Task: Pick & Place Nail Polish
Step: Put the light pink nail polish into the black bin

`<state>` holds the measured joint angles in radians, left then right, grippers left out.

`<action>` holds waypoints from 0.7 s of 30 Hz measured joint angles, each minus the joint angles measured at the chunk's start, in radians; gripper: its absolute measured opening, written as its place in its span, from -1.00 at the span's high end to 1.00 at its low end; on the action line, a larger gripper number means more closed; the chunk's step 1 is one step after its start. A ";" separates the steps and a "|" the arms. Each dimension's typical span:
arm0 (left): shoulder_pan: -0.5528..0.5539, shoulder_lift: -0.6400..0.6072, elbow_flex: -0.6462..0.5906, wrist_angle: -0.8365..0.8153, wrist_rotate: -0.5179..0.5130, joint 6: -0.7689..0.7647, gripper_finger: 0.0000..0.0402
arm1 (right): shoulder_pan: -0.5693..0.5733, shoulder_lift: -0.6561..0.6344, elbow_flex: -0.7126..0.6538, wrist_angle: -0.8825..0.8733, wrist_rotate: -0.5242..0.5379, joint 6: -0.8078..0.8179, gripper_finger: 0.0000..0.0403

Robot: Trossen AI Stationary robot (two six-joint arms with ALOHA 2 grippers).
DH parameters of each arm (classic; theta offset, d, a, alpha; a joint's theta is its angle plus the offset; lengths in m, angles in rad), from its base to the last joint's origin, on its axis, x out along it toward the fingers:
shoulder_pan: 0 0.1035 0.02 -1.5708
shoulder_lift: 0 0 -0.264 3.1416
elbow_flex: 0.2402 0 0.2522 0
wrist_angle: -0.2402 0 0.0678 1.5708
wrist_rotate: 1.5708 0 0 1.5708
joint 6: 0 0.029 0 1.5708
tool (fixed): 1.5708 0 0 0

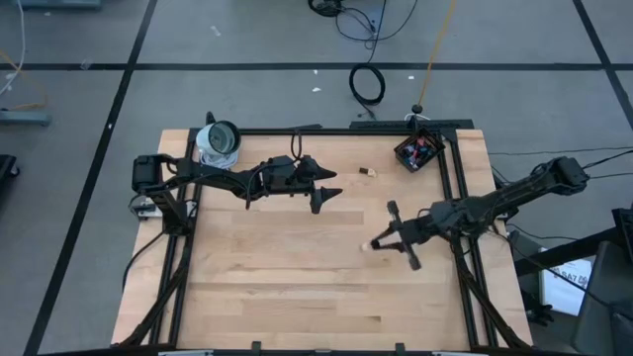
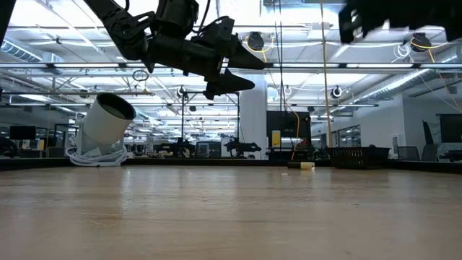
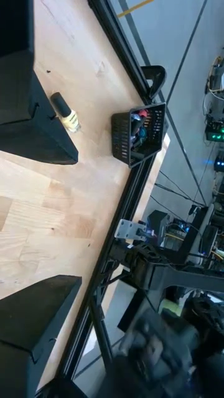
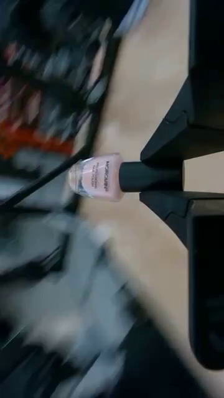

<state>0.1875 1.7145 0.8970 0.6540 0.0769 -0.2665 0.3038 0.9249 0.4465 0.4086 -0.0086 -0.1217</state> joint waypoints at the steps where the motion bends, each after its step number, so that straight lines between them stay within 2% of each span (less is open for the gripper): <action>1: 0.000 0.000 0.000 0.000 0.000 0.000 -0.47 | 0.000 -0.008 0.000 0.036 -0.063 0.036 0.76; 5: 0.000 0.000 0.000 0.000 0.000 0.000 -0.47 | 0.012 -0.014 -0.047 0.350 -0.404 0.148 0.76; 8: 0.000 0.000 0.000 0.000 0.000 -0.001 -0.47 | 0.036 -0.016 -0.094 0.635 -0.538 0.210 0.76; 11: 0.000 0.000 0.000 0.000 0.000 0.000 -0.47 | 0.055 -0.019 -0.136 0.764 -0.572 0.203 0.76; 17: 0.000 0.000 0.000 0.000 0.000 -0.001 -0.46 | 0.058 -0.019 -0.159 0.770 -0.491 0.187 0.76; 21: 0.000 0.000 0.000 0.000 0.000 -0.001 -0.46 | 0.058 -0.019 -0.159 0.770 -0.492 0.186 0.76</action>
<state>0.1871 1.7145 0.8970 0.6543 0.0769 -0.2679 0.3622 0.9058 0.2874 1.1785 -0.5008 0.0639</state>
